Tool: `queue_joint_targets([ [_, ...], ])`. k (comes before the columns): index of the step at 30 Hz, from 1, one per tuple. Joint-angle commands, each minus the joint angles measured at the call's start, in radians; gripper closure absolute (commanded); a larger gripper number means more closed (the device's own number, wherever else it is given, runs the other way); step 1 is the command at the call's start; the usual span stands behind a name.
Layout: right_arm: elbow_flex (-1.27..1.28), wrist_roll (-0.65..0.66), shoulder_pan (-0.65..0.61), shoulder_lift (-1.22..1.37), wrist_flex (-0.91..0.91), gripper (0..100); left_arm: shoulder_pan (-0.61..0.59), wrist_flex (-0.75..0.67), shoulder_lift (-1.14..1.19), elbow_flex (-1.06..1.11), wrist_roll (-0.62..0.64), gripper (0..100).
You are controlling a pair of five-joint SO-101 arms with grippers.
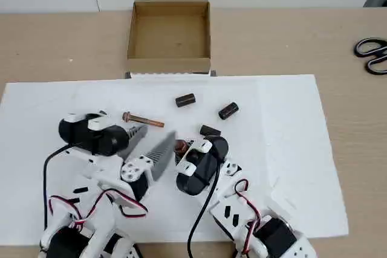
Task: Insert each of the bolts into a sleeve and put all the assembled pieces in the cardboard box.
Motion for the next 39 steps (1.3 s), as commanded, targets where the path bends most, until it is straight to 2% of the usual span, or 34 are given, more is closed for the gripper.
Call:
queue_joint_targets([
  [1, -0.037, 0.003, 0.015, -0.007, -0.031, 99.5, -0.051, 0.0, 0.002, -0.021, -0.006, 100],
  [7, -0.035, -0.126, 0.174, 0.018, -0.028, 99.5, -0.169, -0.012, -0.005, 0.166, -0.1, 99],
  [11, -0.172, -0.172, 0.257, 0.196, -0.056, 99.5, -0.281, -0.126, -0.005, 0.306, -0.13, 99],
  [20, -0.908, -0.199, 0.381, 1.055, -0.081, 99.5, -0.377, -0.439, 0.003, 0.578, -0.133, 99],
  [29, -1.628, -0.198, 0.412, 1.767, -0.081, 99.5, -0.394, -0.434, 0.0, 0.573, -0.133, 99],
  [39, -2.214, -0.098, 0.406, 2.316, -0.082, 99.3, -0.394, -0.434, 0.0, 0.573, -0.13, 99],
])
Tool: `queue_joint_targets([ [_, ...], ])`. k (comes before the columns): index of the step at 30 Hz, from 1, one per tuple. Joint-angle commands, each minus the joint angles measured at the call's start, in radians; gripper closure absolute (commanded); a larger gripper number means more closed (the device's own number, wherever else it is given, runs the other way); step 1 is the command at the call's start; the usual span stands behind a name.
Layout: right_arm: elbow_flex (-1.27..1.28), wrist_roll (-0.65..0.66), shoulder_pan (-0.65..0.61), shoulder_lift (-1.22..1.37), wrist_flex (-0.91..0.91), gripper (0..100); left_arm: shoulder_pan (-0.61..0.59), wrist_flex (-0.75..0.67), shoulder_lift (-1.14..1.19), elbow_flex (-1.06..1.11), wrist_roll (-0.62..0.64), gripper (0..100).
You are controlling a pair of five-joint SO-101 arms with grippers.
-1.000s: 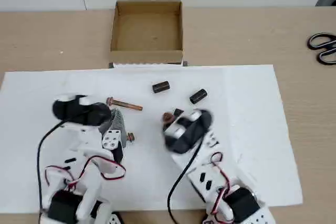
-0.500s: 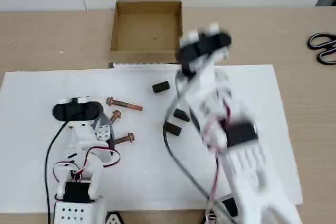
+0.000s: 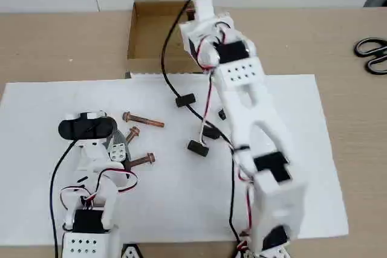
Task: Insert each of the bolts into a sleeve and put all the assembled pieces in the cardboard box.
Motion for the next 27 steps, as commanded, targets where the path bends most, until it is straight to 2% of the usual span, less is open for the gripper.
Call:
queue_joint_targets([
  [1, -0.259, 0.025, 0.004, 0.125, -0.031, 99.1, -0.003, -0.025, -0.008, -0.002, 0.0, 99],
  [5, -0.434, 0.052, 0.004, 0.277, -0.019, 97.9, -0.003, -0.025, -0.008, -0.002, 0.0, 99],
  [8, -0.526, 0.107, 0.004, 0.36, 0.004, 90.0, -0.003, -0.025, -0.008, -0.002, 0.0, 99],
  [12, -0.621, 0.109, 0.004, 0.409, 0.07, 82.4, -0.003, -0.025, -0.008, -0.002, 0.0, 99],
  [15, -0.686, 0.109, 0.004, 0.409, 0.194, 85.6, -0.003, -0.025, -0.008, -0.002, 0.0, 99],
  [19, -0.876, 0.11, -0.019, 0.397, 0.501, 99.8, -0.003, -0.025, -0.008, -0.002, 0.0, 99],
  [21, -0.953, 0.106, -0.025, 0.395, 0.638, 97.8, -0.003, -0.025, -0.008, -0.002, 0.0, 99],
  [23, -1.01, 0.104, -0.041, 0.389, 0.739, 99.8, -0.003, -0.025, -0.008, -0.002, 0.0, 99],
  [27, -1.12, 0.103, -0.05, 0.383, 0.892, 99.5, -0.003, -0.025, -0.008, -0.002, 0.0, 99],
])
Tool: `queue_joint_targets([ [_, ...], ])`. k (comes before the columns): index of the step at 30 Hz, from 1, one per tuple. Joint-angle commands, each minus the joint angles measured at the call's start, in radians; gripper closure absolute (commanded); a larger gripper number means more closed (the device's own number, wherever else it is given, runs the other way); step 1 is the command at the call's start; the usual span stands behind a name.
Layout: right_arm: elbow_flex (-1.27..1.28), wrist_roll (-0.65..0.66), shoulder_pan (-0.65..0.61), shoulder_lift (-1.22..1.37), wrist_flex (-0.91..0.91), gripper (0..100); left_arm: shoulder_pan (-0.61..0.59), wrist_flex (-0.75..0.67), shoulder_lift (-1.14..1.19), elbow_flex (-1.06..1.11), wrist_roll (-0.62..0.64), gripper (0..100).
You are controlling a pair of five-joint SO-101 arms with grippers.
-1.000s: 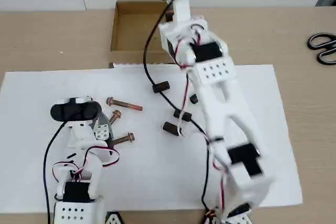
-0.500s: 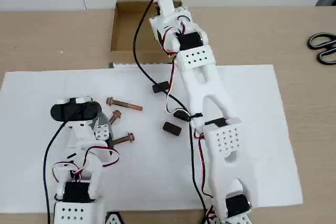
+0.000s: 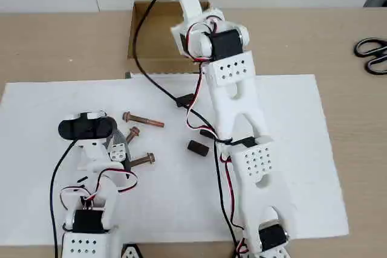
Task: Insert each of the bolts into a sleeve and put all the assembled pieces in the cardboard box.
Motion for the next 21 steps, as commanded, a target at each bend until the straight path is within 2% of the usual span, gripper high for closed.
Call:
queue_joint_targets([
  [1, -0.115, 0.0, -0.007, -0.047, 0.116, 99.5, -0.003, -0.025, -0.008, -0.002, 0.0, 99],
  [10, -0.11, 0.011, 0.002, -0.065, 0.173, 99.4, -0.003, -0.025, -0.008, -0.002, 0.002, 99],
  [13, -0.072, 0.066, 0.001, -0.108, 0.183, 99.2, -0.003, -0.025, -0.008, -0.002, 0.002, 99],
  [21, 0.46, 0.098, -0.012, -0.414, 0.182, 99.1, -0.003, -0.025, -0.008, -0.002, 0.003, 99],
])
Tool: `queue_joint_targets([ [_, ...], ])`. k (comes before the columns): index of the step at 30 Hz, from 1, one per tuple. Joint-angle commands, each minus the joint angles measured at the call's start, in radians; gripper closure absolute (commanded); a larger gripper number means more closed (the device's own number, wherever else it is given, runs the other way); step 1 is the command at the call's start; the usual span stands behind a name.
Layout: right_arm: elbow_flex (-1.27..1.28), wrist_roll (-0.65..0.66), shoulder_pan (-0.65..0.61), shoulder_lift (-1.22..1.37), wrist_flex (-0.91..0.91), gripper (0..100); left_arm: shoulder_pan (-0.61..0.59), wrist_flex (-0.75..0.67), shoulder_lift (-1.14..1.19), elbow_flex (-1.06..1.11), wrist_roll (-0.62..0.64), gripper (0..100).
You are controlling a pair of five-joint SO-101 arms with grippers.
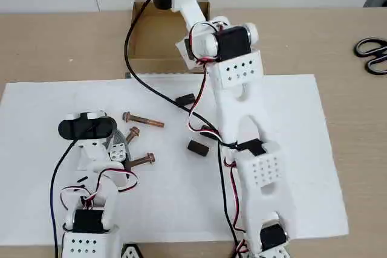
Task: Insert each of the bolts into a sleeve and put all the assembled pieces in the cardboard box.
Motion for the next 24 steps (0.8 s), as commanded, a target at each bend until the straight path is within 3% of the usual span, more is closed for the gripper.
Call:
queue_joint_targets([
  [1, 0.264, 0.011, -0.015, -0.223, 0.013, 99.1, -0.003, -0.025, -0.008, -0.002, 0.003, 99],
  [6, 0.617, 0.02, -0.039, -0.406, 0.012, 99.1, -0.012, -0.021, -0.008, -0.002, -0.002, 99],
  [10, 0.816, 0.101, -0.071, -0.486, 0.012, 99.0, -0.097, 0.0, -0.012, -0.004, -0.011, 99],
  [13, 0.945, 0.144, -0.099, -0.513, 0.012, 98.6, -0.112, 0.002, -0.012, -0.004, -0.121, 99],
  [17, 1.056, 0.195, -0.11, -0.538, -0.004, 91.3, -0.109, 0.017, -0.012, -0.005, -0.215, 99],
  [24, 1.097, 0.262, -0.14, -0.539, -0.018, 85.3, -0.112, 0.025, -0.014, -0.012, -0.221, 99],
])
